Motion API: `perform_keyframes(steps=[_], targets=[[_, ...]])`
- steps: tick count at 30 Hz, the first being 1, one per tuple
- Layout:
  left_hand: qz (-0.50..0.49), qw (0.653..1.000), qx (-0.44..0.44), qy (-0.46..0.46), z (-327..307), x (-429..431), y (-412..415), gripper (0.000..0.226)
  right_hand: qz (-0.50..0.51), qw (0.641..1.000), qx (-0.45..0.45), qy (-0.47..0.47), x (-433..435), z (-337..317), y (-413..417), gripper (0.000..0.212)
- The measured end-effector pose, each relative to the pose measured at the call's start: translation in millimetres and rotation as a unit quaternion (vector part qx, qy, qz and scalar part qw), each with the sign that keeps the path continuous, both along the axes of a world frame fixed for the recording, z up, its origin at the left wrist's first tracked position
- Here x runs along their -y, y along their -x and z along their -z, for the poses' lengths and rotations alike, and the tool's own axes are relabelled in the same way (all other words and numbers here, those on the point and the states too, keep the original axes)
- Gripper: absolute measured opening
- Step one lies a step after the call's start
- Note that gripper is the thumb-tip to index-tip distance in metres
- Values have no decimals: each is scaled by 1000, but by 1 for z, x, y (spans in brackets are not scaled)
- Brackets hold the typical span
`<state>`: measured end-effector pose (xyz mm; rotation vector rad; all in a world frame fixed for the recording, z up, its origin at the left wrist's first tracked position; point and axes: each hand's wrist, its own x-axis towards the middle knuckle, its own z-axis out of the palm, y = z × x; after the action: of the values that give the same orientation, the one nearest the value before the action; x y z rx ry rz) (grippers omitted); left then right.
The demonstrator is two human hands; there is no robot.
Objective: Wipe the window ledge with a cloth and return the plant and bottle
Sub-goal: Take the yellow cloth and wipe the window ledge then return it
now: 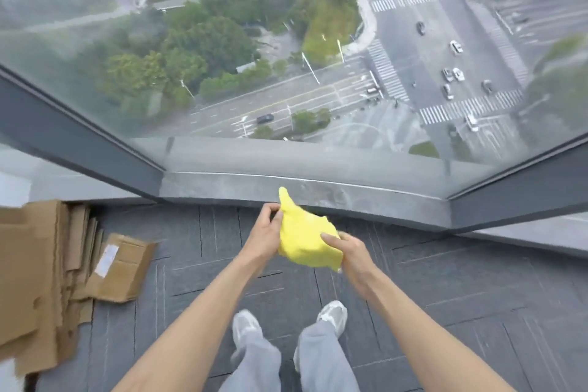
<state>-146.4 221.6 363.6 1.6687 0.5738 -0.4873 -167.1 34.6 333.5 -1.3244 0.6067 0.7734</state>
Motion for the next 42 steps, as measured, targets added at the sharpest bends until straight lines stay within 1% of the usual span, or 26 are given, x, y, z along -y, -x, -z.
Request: perform_keyframes(steps=[1,3,4,5,7,8,9,10,11,12,13,14,15,16,18,19,21,23,25,28,30,31,33,36,39,42], targets=[[38,998,-6,-39,10,-11,-6,16,0,999,16,32,-1,1,-5,99],[118,986,-24,-112,23,-29,-16,13,-23,996,63,61,-6,3,-12,94],[141,983,-43,-113,28,-36,-21,14,-48,992,93,73,-9,2,-14,87],[156,982,-70,-80,29,-43,-25,21,-81,984,119,102,-14,3,-15,77],[202,974,-101,20,31,-56,-34,53,-162,956,149,193,-24,4,-16,57],[255,962,-88,29,35,-62,-38,69,-204,935,164,241,-29,5,-16,49],[318,946,-66,9,39,-68,-43,81,-246,908,186,283,-33,9,-17,43],[379,924,-41,-35,44,-73,-48,83,-285,882,203,317,-36,13,-20,36],[440,893,-18,-94,49,-76,-54,75,-309,862,212,342,-39,17,-22,29],[491,858,8,-153,55,-78,-60,62,-315,852,218,358,-41,23,-24,22],[522,829,32,-196,64,-79,-65,45,-298,850,231,367,-43,30,-26,16],[529,820,45,-213,74,-80,-70,29,-264,854,247,375,-43,40,-27,13],[520,826,54,-209,87,-79,-75,18,-219,864,251,378,-44,50,-28,13],[508,837,64,-192,102,-78,-80,16,-167,880,240,374,-45,61,-30,14],[454,881,49,-125,142,-74,-91,22,-46,917,186,349,-48,92,-37,19],[420,903,32,-78,165,-70,-97,26,18,929,161,332,-48,113,-41,24],[362,932,15,4,218,-59,-105,31,114,928,159,318,-48,170,-49,32],[316,947,22,59,277,-46,-118,23,161,913,190,324,-48,229,-60,28],[261,961,26,89,329,-30,-130,14,173,895,228,343,-42,285,-73,25],[218,970,69,84,392,-3,-148,11,179,854,287,395,-22,355,-93,24],[233,963,123,53,425,13,-160,12,178,831,319,421,-5,388,-109,23],[249,958,139,37,439,21,-164,15,177,825,324,427,3,402,-116,24],[276,950,143,33,460,36,-168,20,186,819,327,433,18,425,-124,32],[284,946,154,19,485,58,-180,21,189,802,344,450,41,453,-137,39],[268,945,187,-27,496,76,-196,21,177,772,367,488,58,476,-155,43],[266,936,223,-62,495,85,-209,22,125,737,386,540,68,489,-169,48]])
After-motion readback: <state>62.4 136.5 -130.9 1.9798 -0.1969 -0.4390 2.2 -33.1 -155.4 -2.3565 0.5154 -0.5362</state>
